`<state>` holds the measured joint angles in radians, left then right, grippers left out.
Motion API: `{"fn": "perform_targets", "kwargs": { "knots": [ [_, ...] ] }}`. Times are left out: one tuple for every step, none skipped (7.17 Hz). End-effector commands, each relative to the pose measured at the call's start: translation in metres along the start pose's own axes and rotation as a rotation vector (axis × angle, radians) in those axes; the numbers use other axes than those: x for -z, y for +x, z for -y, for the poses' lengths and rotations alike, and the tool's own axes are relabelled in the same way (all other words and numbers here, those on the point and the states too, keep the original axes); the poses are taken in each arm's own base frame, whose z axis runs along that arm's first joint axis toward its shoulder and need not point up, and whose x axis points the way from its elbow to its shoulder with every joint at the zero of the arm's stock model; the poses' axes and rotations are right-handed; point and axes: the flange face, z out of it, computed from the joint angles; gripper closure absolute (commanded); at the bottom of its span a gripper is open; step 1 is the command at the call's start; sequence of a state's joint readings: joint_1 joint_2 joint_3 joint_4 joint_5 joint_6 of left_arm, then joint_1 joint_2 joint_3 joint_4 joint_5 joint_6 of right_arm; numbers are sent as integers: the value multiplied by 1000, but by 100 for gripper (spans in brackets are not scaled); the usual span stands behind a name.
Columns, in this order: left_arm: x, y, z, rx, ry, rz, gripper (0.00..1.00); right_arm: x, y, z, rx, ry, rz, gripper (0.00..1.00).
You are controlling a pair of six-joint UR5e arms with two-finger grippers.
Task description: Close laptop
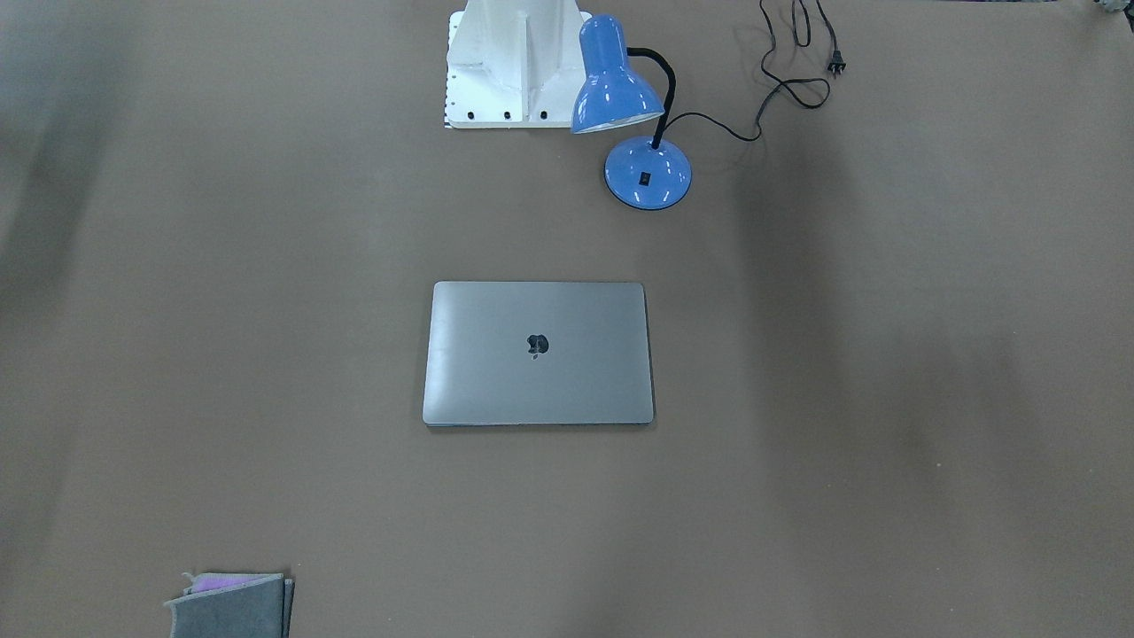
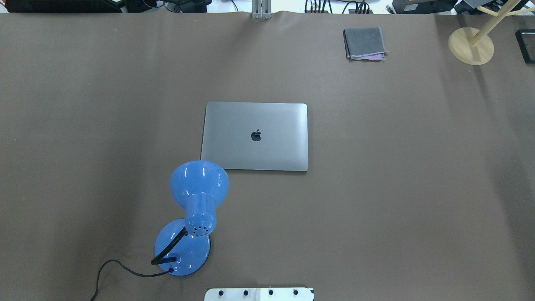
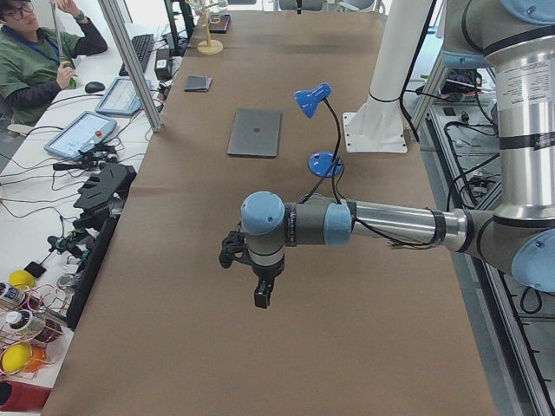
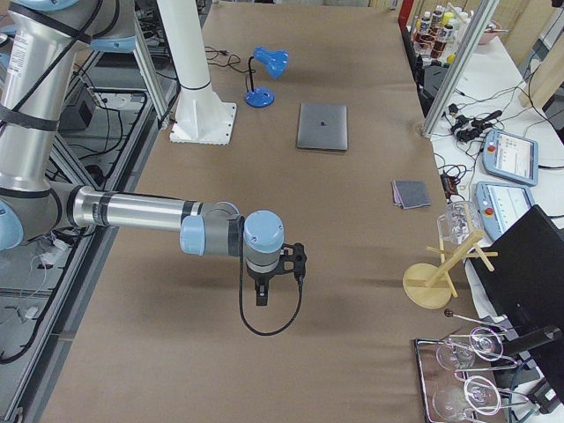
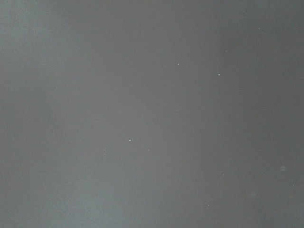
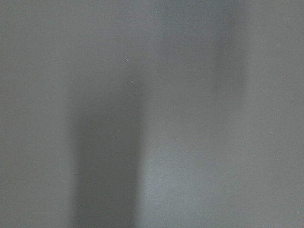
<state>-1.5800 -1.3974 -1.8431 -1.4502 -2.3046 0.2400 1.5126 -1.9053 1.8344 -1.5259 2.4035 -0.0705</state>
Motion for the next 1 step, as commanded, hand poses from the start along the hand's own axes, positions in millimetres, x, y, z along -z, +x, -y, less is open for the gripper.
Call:
{"fn": "perform_targets", "kwargs": {
  "knots": [
    [0,0,0,-1,0,1,2,1,0,0,5,6,-2,0]
  ]
}}
